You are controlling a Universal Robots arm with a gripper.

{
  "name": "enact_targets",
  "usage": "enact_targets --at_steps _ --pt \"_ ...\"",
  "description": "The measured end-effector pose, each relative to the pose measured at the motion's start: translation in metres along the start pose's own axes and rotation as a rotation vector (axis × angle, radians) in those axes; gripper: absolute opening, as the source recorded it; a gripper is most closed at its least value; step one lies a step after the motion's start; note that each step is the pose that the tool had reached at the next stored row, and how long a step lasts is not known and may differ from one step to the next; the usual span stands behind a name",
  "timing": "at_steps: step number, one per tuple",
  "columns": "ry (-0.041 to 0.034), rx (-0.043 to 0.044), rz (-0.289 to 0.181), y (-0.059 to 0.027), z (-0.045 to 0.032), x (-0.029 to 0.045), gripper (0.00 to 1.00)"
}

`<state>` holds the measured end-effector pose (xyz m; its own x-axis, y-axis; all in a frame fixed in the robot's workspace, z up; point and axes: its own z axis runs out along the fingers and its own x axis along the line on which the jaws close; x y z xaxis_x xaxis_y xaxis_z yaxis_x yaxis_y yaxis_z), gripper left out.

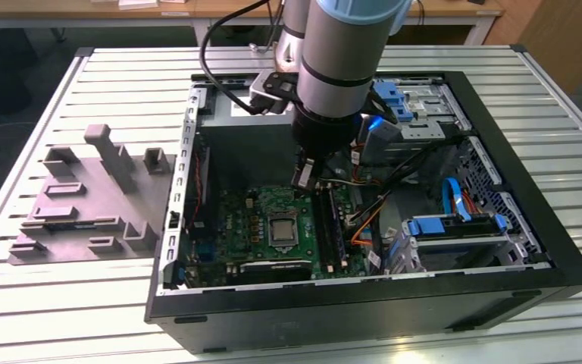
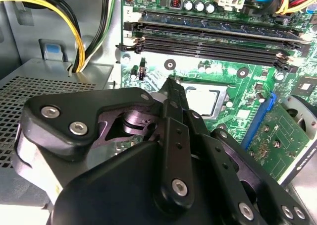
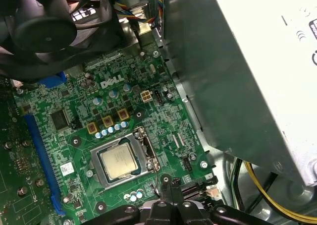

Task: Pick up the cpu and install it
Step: 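Install the first cpu locking lever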

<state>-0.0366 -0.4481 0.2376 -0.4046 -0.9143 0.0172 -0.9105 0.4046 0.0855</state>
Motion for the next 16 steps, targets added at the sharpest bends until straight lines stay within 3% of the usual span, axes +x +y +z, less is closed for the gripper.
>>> enact_targets --at_steps 8,16 --pt "0.0006 0.0002 -0.001 0.0000 0.0000 0.0003 0.11" --pt "0.0087 0.0031 -0.028 -0.0011 0.0029 0.0024 0.11"
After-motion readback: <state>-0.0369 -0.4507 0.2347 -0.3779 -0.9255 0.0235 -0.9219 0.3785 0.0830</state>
